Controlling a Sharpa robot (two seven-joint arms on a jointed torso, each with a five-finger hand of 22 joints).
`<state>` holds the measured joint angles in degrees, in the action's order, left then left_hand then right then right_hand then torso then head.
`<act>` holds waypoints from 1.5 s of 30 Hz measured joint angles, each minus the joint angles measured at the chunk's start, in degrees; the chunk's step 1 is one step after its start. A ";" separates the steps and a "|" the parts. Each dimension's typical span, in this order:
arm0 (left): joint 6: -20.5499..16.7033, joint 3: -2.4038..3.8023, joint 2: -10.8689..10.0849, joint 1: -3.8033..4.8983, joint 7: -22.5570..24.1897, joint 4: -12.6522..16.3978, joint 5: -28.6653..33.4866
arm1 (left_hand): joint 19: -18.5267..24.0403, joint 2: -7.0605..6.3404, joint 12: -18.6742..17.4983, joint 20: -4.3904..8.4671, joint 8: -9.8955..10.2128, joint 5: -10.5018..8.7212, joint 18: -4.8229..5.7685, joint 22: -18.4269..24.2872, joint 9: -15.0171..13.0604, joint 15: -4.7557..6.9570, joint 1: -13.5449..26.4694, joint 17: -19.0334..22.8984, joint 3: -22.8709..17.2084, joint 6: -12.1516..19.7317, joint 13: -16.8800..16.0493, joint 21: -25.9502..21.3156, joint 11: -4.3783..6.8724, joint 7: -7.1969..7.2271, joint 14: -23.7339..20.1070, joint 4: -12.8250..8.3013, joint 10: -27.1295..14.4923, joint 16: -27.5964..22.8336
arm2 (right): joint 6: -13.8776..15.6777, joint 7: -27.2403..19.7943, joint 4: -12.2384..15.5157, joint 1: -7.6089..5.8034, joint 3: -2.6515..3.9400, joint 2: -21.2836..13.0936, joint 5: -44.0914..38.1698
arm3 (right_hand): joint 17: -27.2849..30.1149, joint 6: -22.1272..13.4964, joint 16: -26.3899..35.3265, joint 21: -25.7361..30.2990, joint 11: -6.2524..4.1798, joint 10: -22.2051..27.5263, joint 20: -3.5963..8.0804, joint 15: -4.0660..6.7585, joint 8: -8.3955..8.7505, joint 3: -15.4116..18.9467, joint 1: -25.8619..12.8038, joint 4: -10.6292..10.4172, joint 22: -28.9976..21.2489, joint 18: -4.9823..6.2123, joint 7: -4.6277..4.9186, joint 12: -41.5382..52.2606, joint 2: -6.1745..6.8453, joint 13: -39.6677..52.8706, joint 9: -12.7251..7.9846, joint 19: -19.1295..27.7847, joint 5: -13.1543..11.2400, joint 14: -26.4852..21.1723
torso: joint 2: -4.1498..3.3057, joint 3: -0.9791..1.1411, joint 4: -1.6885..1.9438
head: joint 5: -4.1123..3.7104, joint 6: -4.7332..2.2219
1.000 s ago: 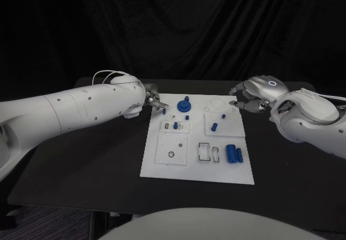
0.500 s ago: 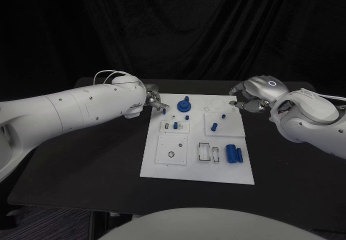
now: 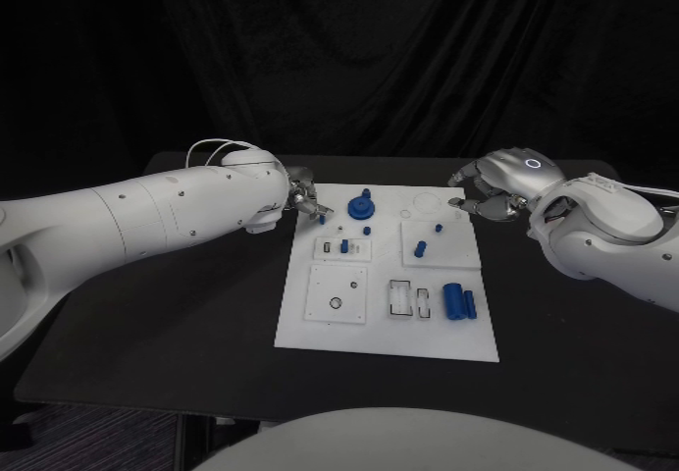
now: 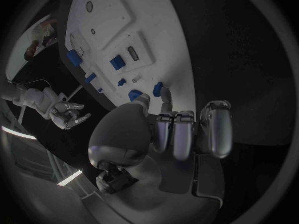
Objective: Assemble the parts on the task board
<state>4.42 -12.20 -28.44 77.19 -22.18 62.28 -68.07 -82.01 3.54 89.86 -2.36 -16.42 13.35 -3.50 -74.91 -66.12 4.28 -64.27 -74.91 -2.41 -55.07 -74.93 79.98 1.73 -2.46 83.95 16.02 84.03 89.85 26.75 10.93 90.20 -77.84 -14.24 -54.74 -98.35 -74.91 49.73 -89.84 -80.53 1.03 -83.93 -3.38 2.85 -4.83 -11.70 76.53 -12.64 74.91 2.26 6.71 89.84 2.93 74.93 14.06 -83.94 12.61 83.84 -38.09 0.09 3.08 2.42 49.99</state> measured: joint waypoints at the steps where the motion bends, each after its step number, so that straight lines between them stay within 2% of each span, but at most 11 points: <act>1: 0.03 0.00 0.02 0.00 0.01 -0.02 0.00 | 0.00 0.00 0.00 0.00 0.00 0.10 0.00 0.00 0.00 0.00 0.00 0.00 0.01 0.00 0.00 0.00 0.00 0.00 0.00 0.01 0.00 0.00 | 0.00 0.00 0.00 0.00 0.00 0.00 0.00 | 0.00 0.00 0.00 0.00 0.00 0.00 0.00 0.00 0.00 0.00 0.00 0.00 0.00 0.00 0.00 0.00 0.00 0.00 0.00 0.00 0.00 0.00 | 0.00 0.00 0.00 | -0.04 0.00; 17: 0.13 0.00 0.28 -0.06 0.45 -0.44 0.00 | 0.15 0.26 0.00 -0.15 0.67 2.72 0.00 0.00 0.00 0.00 -1.62 0.00 -0.38 0.00 0.00 -0.36 0.00 0.00 0.00 -0.38 0.00 0.00 | -0.12 -0.05 -0.04 0.01 0.00 0.09 0.00 | 0.00 0.00 0.00 0.00 0.00 0.00 0.00 0.00 0.00 0.00 0.00 0.00 -0.01 0.00 0.00 0.00 0.00 -0.01 -0.07 0.00 0.00 0.00 | 0.03 0.00 0.01 | -0.43 0.00; 35: 0.09 0.00 0.67 -0.30 1.02 -1.09 -0.01 | 0.62 0.21 0.00 -0.21 0.90 2.99 0.00 0.00 0.00 0.00 -2.01 0.00 -0.55 0.20 0.00 -0.88 0.00 -0.20 0.00 -0.55 0.00 0.00 | -0.29 -0.08 -0.08 0.07 0.00 0.18 0.00 | 0.00 0.00 0.00 0.00 0.00 0.00 0.00 0.00 0.00 0.00 0.00 0.00 0.00 0.00 0.00 0.00 0.00 -0.02 -0.09 0.00 0.00 0.00 | 0.04 -0.01 0.02 | -0.48 0.00; 45: 0.10 0.00 0.84 -0.40 1.02 -1.52 -0.02 | 0.62 0.22 0.00 -0.21 1.34 5.45 0.00 0.00 -0.09 0.01 -3.24 0.00 -1.26 0.20 0.00 -1.10 0.00 -0.20 0.00 -1.25 0.00 0.00 | -0.42 -0.10 -0.08 0.10 0.00 0.14 0.00 | 0.00 0.00 0.00 0.00 0.00 0.00 0.00 0.00 0.00 0.00 0.00 0.00 -0.01 0.00 0.00 0.00 0.00 -0.02 -0.09 0.00 0.00 0.00 | 0.04 -0.01 0.03 | -0.67 0.00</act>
<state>4.52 -12.20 -27.60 76.79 -21.16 60.77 -68.09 -81.39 3.76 89.86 -2.57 -15.08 18.81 -3.50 -74.90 -66.20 4.29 -67.50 -74.91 -3.67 -54.87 -74.93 78.88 1.73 -2.66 83.94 14.77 84.04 89.85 26.33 10.82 90.11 -77.74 -14.24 -54.60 -98.35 -74.91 49.72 -89.84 -80.53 1.03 -83.93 -3.38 2.85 -4.83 -11.70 76.53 -12.64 74.91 2.26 6.71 89.84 2.94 74.91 13.97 -83.94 12.61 83.84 -38.05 0.08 3.10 1.75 49.99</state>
